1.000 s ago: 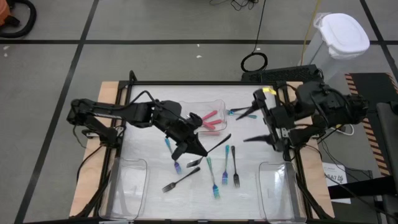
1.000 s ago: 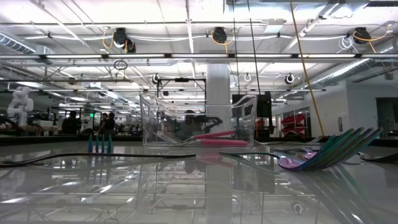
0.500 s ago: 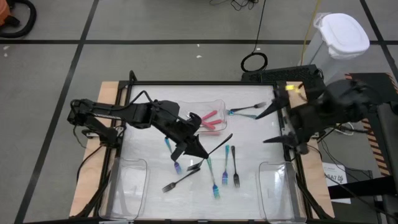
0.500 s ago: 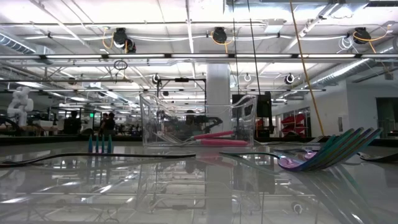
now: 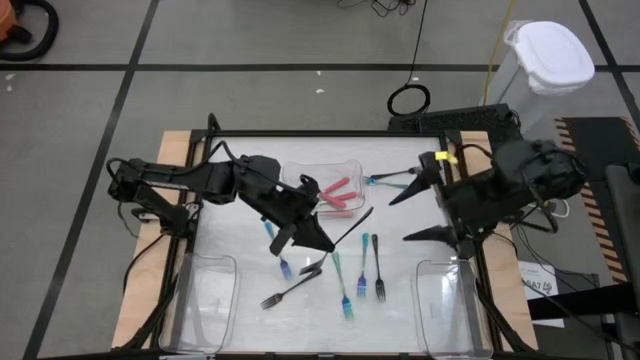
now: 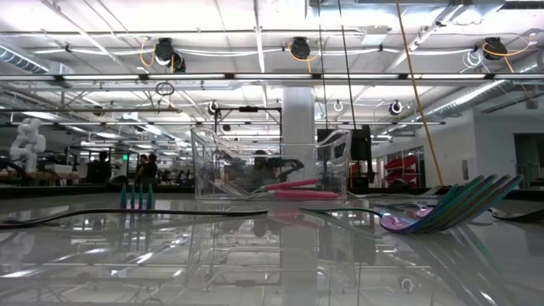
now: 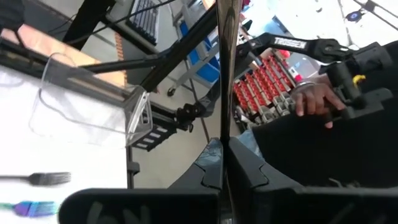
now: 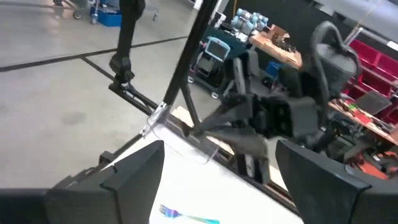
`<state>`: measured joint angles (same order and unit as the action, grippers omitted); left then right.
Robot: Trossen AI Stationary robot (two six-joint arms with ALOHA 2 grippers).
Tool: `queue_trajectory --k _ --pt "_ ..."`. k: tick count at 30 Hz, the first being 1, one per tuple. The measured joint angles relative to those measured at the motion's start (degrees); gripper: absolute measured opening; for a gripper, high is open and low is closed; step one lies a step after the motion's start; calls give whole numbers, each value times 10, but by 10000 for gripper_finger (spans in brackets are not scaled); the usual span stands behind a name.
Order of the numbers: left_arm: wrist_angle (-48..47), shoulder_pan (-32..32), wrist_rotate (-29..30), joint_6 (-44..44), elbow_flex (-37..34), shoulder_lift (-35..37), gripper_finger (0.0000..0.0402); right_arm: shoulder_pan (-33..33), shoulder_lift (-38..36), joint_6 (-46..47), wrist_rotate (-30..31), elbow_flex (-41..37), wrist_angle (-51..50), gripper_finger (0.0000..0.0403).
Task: Sort silverware by color (type)
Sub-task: Put the black fork into the right transparent bin
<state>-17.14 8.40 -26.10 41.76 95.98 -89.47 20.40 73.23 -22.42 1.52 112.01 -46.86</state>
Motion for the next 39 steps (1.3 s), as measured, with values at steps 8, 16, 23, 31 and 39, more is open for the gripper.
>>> queue_trajectory --k 8,16,23,31,39 --pt "-38 0 -7 0 0 0 3 0 25 -56 1 0 3 302" --pt "-37 0 -15 -1 0 -4 3 -5 55 -87 1 0 2 302" --pt "-38 0 -24 -1 0 -9 3 -13 75 -84 1 0 2 288" --pt "-37 0 -28 -2 0 -13 3 -23 76 -83 -1 0 -11 204" --pt "-36 0 -37 -2 0 -13 3 -24 78 -88 -1 0 -39 136"
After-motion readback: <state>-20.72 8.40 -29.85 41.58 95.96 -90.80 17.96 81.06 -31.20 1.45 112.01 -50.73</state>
